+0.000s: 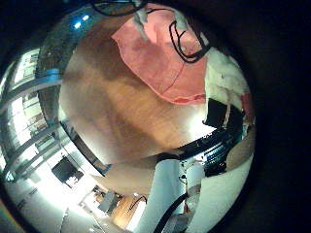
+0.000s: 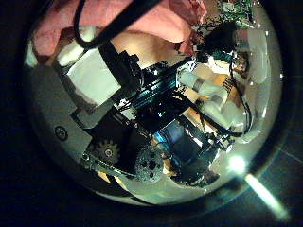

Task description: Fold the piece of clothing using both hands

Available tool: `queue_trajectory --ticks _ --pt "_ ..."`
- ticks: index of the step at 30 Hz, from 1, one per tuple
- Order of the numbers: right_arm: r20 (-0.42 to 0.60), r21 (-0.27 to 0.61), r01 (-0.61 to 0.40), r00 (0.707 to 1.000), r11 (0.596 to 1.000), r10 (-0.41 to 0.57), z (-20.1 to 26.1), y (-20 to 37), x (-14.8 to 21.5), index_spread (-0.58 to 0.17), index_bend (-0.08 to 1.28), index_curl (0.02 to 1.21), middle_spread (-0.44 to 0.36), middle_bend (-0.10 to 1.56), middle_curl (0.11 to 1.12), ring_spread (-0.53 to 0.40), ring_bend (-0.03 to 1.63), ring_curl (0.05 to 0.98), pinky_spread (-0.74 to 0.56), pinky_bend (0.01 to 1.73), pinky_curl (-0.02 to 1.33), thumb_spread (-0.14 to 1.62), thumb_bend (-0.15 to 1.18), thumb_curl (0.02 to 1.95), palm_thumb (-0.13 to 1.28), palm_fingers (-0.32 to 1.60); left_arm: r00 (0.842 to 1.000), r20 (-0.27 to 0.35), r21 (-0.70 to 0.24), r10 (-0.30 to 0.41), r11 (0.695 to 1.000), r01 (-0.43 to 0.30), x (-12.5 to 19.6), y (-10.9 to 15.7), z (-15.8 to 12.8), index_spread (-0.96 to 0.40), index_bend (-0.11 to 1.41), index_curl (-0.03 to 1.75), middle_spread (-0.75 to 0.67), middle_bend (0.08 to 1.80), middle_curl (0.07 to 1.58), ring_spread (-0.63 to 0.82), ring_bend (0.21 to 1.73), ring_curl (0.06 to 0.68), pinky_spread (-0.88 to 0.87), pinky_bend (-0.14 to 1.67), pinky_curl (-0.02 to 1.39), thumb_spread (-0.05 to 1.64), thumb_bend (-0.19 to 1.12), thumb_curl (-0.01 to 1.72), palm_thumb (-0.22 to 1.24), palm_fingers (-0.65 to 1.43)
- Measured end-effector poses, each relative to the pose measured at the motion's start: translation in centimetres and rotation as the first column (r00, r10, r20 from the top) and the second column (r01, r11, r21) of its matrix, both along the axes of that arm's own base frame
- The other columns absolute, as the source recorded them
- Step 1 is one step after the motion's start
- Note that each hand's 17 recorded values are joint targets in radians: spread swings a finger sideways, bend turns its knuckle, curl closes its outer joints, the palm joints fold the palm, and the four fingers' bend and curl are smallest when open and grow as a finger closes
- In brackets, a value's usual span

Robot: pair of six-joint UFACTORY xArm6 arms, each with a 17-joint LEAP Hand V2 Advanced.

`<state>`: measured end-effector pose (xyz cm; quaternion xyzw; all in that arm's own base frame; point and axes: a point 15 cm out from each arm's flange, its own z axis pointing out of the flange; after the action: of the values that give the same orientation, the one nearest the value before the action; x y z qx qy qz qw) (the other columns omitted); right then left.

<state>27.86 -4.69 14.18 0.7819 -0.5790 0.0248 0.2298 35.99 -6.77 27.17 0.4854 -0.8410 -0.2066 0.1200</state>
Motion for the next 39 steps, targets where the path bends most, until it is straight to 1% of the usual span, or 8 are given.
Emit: queue_trajectory --ticks 4,10,15,22,24,28,33,39 --pt "0.064 0.024 -0.008 0.998 1.000 0.006 0.3 0.0 1.6 -0.468 0.78 0.82 -0.331 1.00 0.87 -0.282 1.27 0.603 -0.28 1.33 0.54 0.94 0.03 0.55 0.96 1.13 1.000 -0.003 -0.004 0.003 1.000 -0.003 -0.2 -0.2 0.2 -0.62 0.29 1.52 -0.69 0.80 1.21 -0.44 1.37 0.546 -0.69 0.96 0.86 1.11 -0.01 0.74 0.79 1.01" --pt "0.122 0.050 -0.002 0.993 0.999 -0.004 2.6 -1.4 2.2 -0.429 0.90 0.92 -0.296 1.09 0.95 -0.252 1.33 0.655 -0.23 1.36 0.60 1.03 0.01 0.59 0.97 1.06 1.000 0.001 -0.006 0.002 1.000 -0.002 -0.6 -0.1 0.9 -0.61 0.28 1.52 -0.69 0.79 1.21 -0.44 1.36 0.547 -0.70 0.95 0.87 1.10 -0.01 0.74 0.79 1.01" --pt "0.195 0.072 0.011 0.980 0.997 -0.025 6.0 -2.3 2.1 -0.402 0.94 0.96 -0.274 1.11 0.98 -0.245 1.35 0.679 -0.21 1.37 0.65 1.07 -0.01 0.62 0.97 1.05 1.000 -0.018 -0.006 -0.002 1.000 0.002 -1.6 0.3 1.1 -0.60 0.27 1.53 -0.69 0.79 1.22 -0.45 1.36 0.548 -0.70 0.94 0.87 1.10 -0.01 0.74 0.79 1.02" --pt "0.225 0.242 -0.006 0.973 0.970 -0.050 11.3 0.9 0.8 -0.371 0.96 0.98 -0.251 1.12 1.00 -0.238 1.36 0.696 -0.19 1.36 0.70 1.10 -0.01 0.65 0.96 1.06 0.999 -0.048 -0.015 -0.008 1.000 0.007 -3.3 1.4 2.3 -0.59 0.26 1.53 -0.70 0.78 1.22 -0.45 1.35 0.549 -0.70 0.93 0.87 1.10 -0.01 0.74 0.79 1.02" --pt "0.218 0.265 -0.008 0.975 0.964 -0.052 13.0 1.4 0.5 -0.363 0.97 0.98 -0.246 1.12 1.01 -0.237 1.36 0.699 -0.19 1.35 0.72 1.10 -0.01 0.66 0.96 1.06 0.997 -0.076 -0.022 -0.011 1.000 0.010 -4.0 1.7 2.6 -0.59 0.26 1.53 -0.70 0.78 1.22 -0.45 1.35 0.550 -0.71 0.93 0.87 1.10 -0.01 0.74 0.79 1.03" --pt "0.226 0.289 -0.012 0.973 0.957 -0.056 16.9 1.9 0.6 -0.350 0.98 0.99 -0.237 1.13 1.01 -0.234 1.36 0.704 -0.19 1.33 0.74 1.09 -0.01 0.67 0.97 1.06 0.992 -0.126 -0.048 -0.018 0.999 0.012 -5.4 1.7 3.8 -0.58 0.26 1.54 -0.70 0.77 1.22 -0.45 1.35 0.549 -0.71 0.92 0.87 1.10 -0.01 0.74 0.79 1.03" --pt "0.227 0.311 -0.026 0.973 0.950 -0.048 19.8 2.8 0.4 -0.338 0.98 0.98 -0.230 1.14 1.02 -0.233 1.36 0.708 -0.19 1.32 0.77 1.08 -0.01 0.69 0.97 1.06 0.987 -0.159 -0.057 -0.021 0.998 0.012 -6.5 2.4 5.4 -0.58 0.25 1.54 -0.71 0.76 1.22 -0.45 1.34 0.547 -0.71 0.92 0.87 1.10 -0.01 0.74 0.78 1.04" --pt "0.263 0.309 -0.039 0.964 0.950 -0.047 23.2 2.9 2.0 -0.327 0.98 0.98 -0.222 1.14 1.02 -0.232 1.37 0.712 -0.19 1.30 0.80 1.06 -0.01 0.70 0.97 1.07 0.992 -0.126 -0.064 0.001 0.998 -0.009 -5.5 3.2 7.3 -0.57 0.23 1.55 -0.71 0.75 1.22 -0.46 1.33 0.545 -0.72 0.92 0.86 1.10 -0.01 0.73 0.77 1.06"
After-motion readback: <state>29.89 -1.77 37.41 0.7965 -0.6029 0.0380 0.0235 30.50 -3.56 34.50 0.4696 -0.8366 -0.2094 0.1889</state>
